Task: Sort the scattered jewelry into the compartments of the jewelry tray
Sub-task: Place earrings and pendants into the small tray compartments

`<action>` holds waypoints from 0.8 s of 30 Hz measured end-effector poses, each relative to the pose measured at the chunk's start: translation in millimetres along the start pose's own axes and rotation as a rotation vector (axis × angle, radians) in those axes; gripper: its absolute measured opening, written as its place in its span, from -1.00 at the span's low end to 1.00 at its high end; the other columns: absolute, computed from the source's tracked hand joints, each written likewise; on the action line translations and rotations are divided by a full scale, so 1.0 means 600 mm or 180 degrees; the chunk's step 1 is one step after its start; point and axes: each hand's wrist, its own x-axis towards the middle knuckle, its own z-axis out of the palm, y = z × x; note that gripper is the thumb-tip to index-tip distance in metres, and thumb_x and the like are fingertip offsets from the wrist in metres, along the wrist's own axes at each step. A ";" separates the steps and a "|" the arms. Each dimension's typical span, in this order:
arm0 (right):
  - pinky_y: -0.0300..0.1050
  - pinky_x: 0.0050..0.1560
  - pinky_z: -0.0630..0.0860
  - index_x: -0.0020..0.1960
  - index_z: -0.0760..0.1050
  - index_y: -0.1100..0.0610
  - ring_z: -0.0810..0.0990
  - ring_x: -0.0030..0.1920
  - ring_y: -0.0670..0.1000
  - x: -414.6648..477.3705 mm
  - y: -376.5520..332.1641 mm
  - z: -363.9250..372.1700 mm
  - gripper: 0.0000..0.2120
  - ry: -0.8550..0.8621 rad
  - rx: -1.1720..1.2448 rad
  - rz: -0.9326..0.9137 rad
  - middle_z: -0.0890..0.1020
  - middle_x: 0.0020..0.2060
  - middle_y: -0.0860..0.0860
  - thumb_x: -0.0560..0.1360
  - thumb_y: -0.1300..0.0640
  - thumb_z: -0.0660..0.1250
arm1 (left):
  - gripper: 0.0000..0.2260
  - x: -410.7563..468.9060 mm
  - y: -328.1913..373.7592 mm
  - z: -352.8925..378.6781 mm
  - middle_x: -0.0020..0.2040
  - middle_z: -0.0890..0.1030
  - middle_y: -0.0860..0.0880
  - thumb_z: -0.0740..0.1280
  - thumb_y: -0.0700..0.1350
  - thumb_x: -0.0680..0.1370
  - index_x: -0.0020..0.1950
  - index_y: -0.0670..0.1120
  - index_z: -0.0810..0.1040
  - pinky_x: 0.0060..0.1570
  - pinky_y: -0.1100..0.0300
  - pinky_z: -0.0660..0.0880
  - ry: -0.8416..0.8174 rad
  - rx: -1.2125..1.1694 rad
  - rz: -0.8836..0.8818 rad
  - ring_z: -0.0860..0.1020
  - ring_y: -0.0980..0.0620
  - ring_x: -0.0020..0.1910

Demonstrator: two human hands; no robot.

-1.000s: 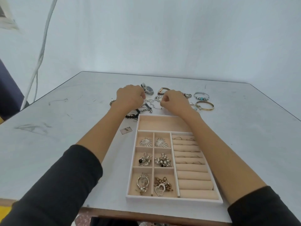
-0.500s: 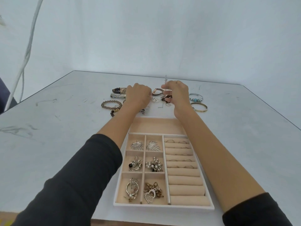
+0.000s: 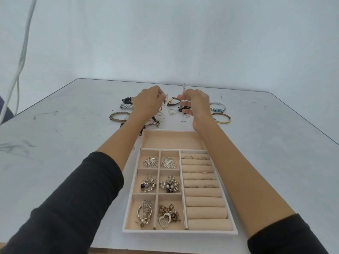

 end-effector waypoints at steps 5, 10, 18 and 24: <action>-0.16 -0.22 0.42 -0.04 0.44 0.18 0.52 -0.22 0.00 -0.006 -0.008 0.002 -0.94 -0.0100 0.0002 -0.0007 0.66 -0.20 0.04 0.50 0.21 0.25 | -0.76 -0.003 0.003 -0.033 0.00 0.58 0.04 0.20 0.07 0.60 0.08 -0.05 0.51 0.05 0.06 0.45 -0.0013 -0.1043 -0.0094 0.54 -0.02 -0.01; -0.14 -0.16 0.44 -0.05 0.46 0.16 0.57 -0.18 0.01 -0.014 -0.019 0.000 -0.93 -0.0278 0.0099 -0.0027 0.70 -0.18 0.05 0.47 0.20 0.28 | -0.86 -0.027 0.007 -0.073 -0.17 0.59 0.12 0.24 0.00 0.59 -0.08 -0.03 0.51 -0.19 0.29 0.44 0.0046 -0.1916 -0.0007 0.54 0.10 -0.11; -0.09 -0.06 0.48 -0.07 0.44 0.15 0.65 -0.15 -0.01 -0.037 -0.057 -0.010 -0.92 -0.0556 0.0309 -0.0217 0.72 -0.12 0.06 0.47 0.16 0.28 | -0.92 -0.120 0.014 -0.138 -0.11 0.64 0.08 0.28 -0.05 0.59 -0.06 -0.01 0.54 -0.04 0.27 0.43 0.0006 -0.2844 0.0046 0.55 0.17 -0.11; -0.06 -0.03 0.54 -0.13 0.50 0.19 0.63 -0.19 0.05 -0.065 -0.091 -0.012 -0.95 -0.0807 0.0629 -0.0412 0.68 -0.18 0.11 0.49 0.22 0.28 | -0.90 -0.191 0.004 -0.163 -0.28 0.59 0.20 0.31 -0.11 0.57 -0.13 -0.02 0.55 -0.08 0.38 0.44 0.0054 -0.3068 0.0112 0.53 0.27 -0.23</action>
